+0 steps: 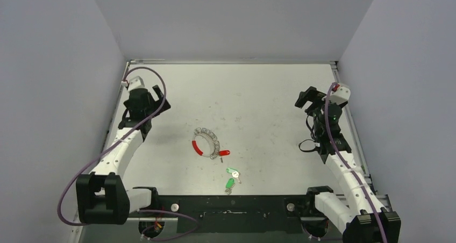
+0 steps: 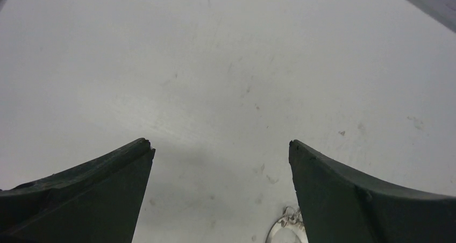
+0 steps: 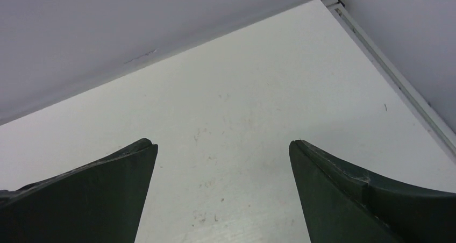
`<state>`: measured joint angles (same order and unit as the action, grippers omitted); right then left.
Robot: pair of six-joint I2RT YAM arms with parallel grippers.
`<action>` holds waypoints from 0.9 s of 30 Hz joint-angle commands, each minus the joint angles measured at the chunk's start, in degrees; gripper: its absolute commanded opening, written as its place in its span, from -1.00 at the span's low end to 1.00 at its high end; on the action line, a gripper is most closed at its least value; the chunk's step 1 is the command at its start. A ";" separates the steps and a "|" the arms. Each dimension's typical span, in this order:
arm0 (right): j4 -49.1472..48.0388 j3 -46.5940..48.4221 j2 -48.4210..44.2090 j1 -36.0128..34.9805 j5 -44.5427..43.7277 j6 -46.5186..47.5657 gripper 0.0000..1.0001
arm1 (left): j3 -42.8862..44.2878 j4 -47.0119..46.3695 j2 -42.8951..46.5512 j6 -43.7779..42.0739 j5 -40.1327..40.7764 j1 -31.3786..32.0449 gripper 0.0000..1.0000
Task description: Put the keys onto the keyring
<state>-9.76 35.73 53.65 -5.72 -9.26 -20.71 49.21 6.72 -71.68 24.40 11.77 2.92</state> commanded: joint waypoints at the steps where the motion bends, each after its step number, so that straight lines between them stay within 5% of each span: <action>1: 15.66 1.91 -0.66 0.39 0.84 -8.77 1.00 | -8.13 6.94 5.41 11.31 -4.77 -3.78 0.94; 5: 14.20 -1.11 1.26 0.36 7.32 -12.57 1.00 | -14.84 -2.38 9.31 14.46 -19.96 -6.99 0.95; 9: 6.71 -5.35 5.14 -0.45 18.48 -14.77 1.00 | -17.53 -5.55 8.04 17.73 -26.94 -2.52 0.94; 17: 9.42 3.08 20.68 -23.47 18.28 -6.44 0.98 | -15.24 2.06 2.56 15.87 -13.31 18.68 0.77; 23: 15.97 10.28 29.49 -44.60 7.01 0.75 0.74 | -16.18 8.30 6.61 17.46 -6.59 21.33 0.72; 27: 17.01 14.62 35.67 -52.40 2.19 3.25 0.53 | -18.46 9.91 12.38 18.55 -4.72 21.26 0.72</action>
<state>4.71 45.95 84.73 -53.01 1.08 -22.11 31.33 14.59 -65.19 41.39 2.44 23.97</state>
